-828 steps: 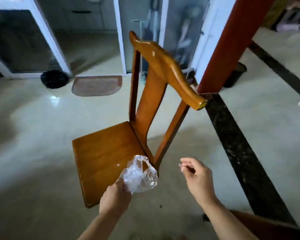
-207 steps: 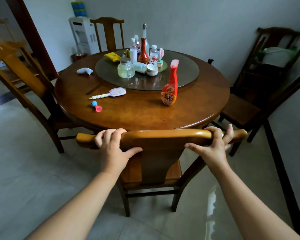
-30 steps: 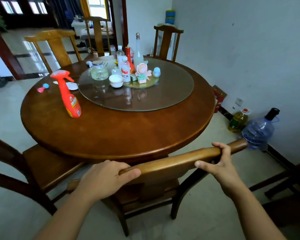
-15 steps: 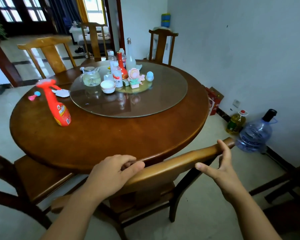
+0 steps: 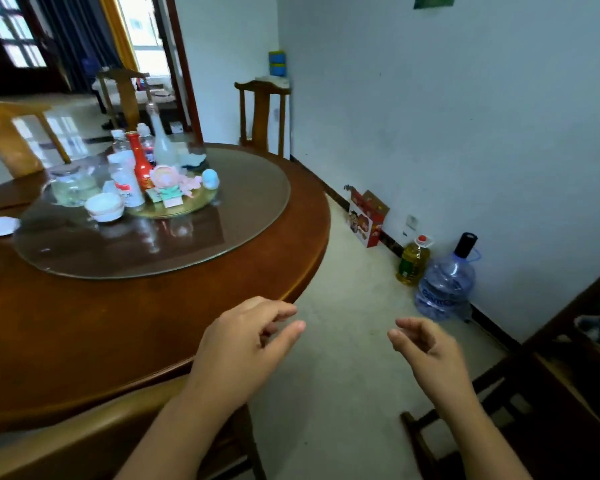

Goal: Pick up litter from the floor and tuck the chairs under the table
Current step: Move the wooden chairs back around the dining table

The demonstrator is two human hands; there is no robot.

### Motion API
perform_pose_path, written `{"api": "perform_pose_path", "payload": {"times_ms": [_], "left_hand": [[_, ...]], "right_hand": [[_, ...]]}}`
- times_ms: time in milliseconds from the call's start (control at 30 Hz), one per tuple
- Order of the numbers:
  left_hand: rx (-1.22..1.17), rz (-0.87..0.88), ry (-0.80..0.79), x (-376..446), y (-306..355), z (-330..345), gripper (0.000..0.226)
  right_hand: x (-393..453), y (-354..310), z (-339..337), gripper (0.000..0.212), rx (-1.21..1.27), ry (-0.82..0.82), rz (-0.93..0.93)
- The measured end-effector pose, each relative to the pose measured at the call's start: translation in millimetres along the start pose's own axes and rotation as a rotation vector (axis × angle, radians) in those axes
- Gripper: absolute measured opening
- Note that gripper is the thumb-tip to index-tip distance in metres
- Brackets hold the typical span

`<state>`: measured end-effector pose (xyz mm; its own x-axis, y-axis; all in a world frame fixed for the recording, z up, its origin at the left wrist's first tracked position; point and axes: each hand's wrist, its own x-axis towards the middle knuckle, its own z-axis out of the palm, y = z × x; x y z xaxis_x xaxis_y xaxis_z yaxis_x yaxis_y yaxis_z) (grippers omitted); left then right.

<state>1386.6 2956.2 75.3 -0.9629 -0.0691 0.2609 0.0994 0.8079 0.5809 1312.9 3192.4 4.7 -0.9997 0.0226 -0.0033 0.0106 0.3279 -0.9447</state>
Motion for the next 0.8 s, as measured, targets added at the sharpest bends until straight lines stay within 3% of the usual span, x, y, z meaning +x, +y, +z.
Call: {"api": "perform_pose_path", "payload": {"times_ms": [100,233,333,800], "left_hand": [[-0.021,0.039,-0.085,37,36,48,0.063],[0.044,-0.003,-0.344,85,55,103,0.043],[0.055,-0.056,-0.487,121,57,140,0.04],[0.018,-0.063,-0.549,394,45,253,0.042]], "right_hand": [[31,13,-48,0.014,-0.015,0.028,0.011],[73,31,-84,0.009,-0.019,0.023,0.039],[108,48,-96,0.006,-0.029,0.009,0.059],[374,57,-116,0.01,-0.095,0.033,0.077]]}}
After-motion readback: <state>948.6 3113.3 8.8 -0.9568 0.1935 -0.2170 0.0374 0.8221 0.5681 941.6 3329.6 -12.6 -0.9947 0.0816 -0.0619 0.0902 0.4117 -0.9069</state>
